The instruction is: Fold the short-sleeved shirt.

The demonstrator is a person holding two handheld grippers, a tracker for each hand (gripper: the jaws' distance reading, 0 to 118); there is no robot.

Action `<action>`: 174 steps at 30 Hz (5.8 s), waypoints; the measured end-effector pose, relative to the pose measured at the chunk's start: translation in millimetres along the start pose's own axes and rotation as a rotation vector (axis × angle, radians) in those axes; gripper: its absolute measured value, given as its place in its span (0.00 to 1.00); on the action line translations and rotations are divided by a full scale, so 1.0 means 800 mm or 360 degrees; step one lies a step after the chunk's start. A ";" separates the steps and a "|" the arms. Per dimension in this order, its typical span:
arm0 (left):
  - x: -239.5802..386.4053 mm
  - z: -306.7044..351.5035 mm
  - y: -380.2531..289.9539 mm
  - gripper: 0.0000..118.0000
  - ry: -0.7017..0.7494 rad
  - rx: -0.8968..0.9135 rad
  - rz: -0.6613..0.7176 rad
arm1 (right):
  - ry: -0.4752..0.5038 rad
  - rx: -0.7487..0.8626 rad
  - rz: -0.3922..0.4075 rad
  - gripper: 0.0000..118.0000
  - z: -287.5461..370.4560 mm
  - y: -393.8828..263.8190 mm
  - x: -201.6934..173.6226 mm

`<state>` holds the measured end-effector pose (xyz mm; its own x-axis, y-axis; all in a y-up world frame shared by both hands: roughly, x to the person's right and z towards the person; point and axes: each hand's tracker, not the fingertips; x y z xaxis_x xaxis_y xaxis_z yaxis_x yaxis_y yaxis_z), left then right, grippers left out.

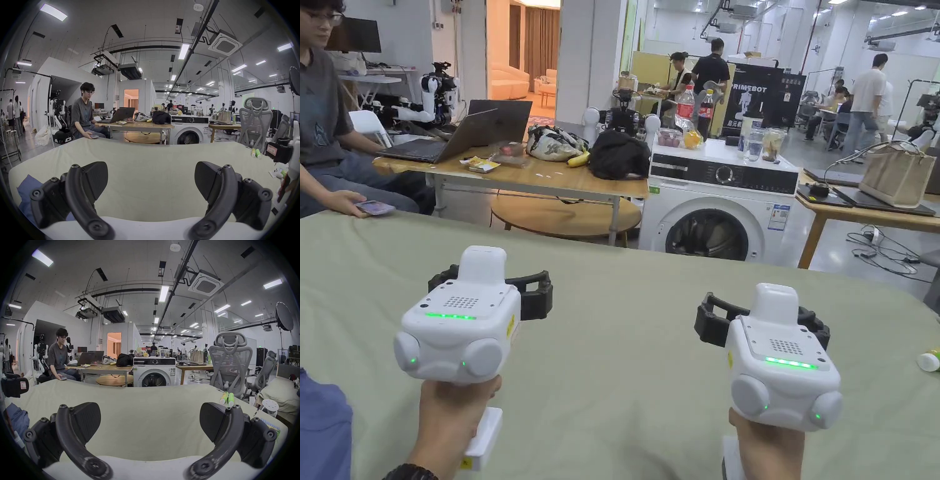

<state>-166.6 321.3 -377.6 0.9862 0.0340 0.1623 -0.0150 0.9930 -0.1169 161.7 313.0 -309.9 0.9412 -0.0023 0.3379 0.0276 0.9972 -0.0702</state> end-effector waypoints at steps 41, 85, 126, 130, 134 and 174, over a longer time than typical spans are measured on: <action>-0.123 0.065 0.019 0.00 0.0315 -0.0160 -0.0058 | 0.0270 0.0005 0.0035 0.00 0.017 0.014 -0.113; -0.341 0.104 -0.162 0.02 0.0436 -0.1339 0.0231 | 0.0721 -0.0271 0.0280 0.00 0.029 -0.060 -0.281; 0.306 0.000 0.016 0.01 -0.1279 -0.0838 -0.0124 | -0.0297 -0.0096 -0.0027 0.00 0.086 0.029 0.184; 0.329 0.018 -0.074 0.01 -0.1327 -0.1039 -0.0178 | -0.0342 -0.0170 -0.0065 0.00 0.087 0.008 0.206; 0.325 0.044 -0.121 0.02 -0.1332 -0.1098 -0.0162 | -0.0339 -0.0237 -0.0057 0.00 0.083 -0.012 0.205; -0.078 -0.144 -0.113 0.58 -0.0184 -0.1502 0.0338 | 0.0045 -0.0341 0.0100 0.00 0.028 -0.029 0.070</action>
<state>-208.1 216.1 -489.9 0.9551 0.2629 0.1365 -0.0024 0.4677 -0.8839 206.4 291.4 -268.4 0.9523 0.0542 0.3002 0.0365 0.9567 -0.2888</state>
